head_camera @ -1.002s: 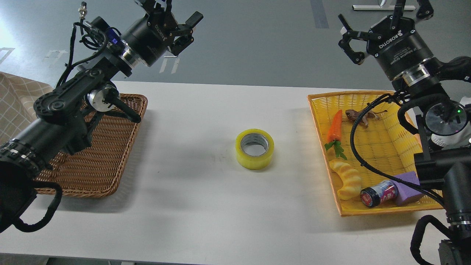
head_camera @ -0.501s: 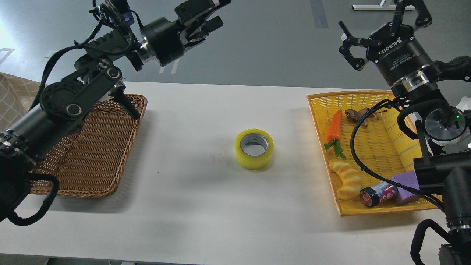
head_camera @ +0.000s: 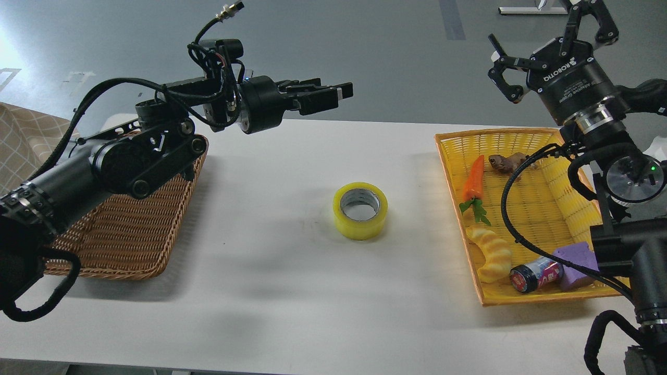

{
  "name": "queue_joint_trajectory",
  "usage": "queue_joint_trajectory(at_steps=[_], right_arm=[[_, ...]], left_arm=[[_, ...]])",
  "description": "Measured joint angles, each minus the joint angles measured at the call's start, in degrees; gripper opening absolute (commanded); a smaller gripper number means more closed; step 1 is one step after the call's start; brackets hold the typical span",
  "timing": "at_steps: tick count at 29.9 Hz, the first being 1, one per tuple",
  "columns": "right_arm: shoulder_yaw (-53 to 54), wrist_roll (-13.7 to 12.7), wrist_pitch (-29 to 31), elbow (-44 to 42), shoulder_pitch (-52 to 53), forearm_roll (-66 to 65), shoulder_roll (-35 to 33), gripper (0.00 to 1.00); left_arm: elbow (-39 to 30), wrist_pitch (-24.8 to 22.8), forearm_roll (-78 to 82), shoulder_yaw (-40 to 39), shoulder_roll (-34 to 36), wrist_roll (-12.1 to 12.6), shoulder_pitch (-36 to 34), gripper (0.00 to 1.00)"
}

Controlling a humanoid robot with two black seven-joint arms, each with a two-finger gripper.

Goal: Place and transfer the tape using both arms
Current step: 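Reach the left gripper toward the tape roll on the table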

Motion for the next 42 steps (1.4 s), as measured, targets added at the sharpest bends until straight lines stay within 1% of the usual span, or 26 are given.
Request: queue_joint_trajectory(at_steps=[2, 6, 7, 9, 14, 16, 18, 23, 31, 36, 42], right_arm=[[0.0, 0.1, 0.0, 0.0, 0.0, 0.1, 0.0, 0.99], [0.0, 0.1, 0.0, -0.3, -0.1, 0.2, 0.1, 0.99], [0.0, 0.1, 0.0, -0.3, -0.1, 0.2, 0.1, 0.99], [0.0, 0.2, 0.0, -0.3, -0.1, 0.2, 0.2, 0.99], [0.0, 0.2, 0.0, -0.3, -0.1, 0.2, 0.3, 0.99], [0.0, 0.2, 0.0, -0.3, -0.1, 0.2, 0.4, 0.99], [0.0, 0.2, 0.0, -0.3, -0.1, 0.2, 0.4, 0.99], [0.0, 0.2, 0.0, -0.3, -0.1, 0.2, 0.4, 0.99], [-0.1, 0.2, 0.0, -0.3, -0.4, 0.2, 0.4, 0.99], [-0.1, 0.2, 0.0, -0.3, -0.4, 0.2, 0.4, 0.99], [0.0, 0.2, 0.0, -0.3, -0.4, 0.2, 0.5, 0.99]], left_arm=[[0.0, 0.0, 0.8, 2.5, 0.0, 1.0, -0.7, 0.98], [0.0, 0.0, 1.3, 5.8, 0.0, 1.7, -1.8, 0.98], [0.0, 0.0, 1.6, 6.5, 0.0, 2.3, -2.0, 0.98], [-0.1, 0.1, 2.8, 7.8, -0.2, 3.6, -2.4, 0.98], [-0.1, 0.2, 6.4, 9.1, -1.3, 8.0, -3.1, 0.98], [-0.1, 0.2, 6.7, 9.7, -1.9, 9.3, -3.1, 0.98], [-0.1, 0.2, 6.8, 10.9, -2.7, 10.1, -3.1, 0.98], [-0.1, 0.2, 6.8, 13.0, -4.3, 10.7, -2.6, 0.98], [0.0, 0.2, 6.8, 13.7, -6.6, 11.5, -2.0, 0.98], [0.3, 0.3, 6.8, 15.9, -7.4, 11.6, -1.6, 0.97], [0.6, 0.4, 6.7, 16.8, -8.4, 11.6, -0.9, 0.97]])
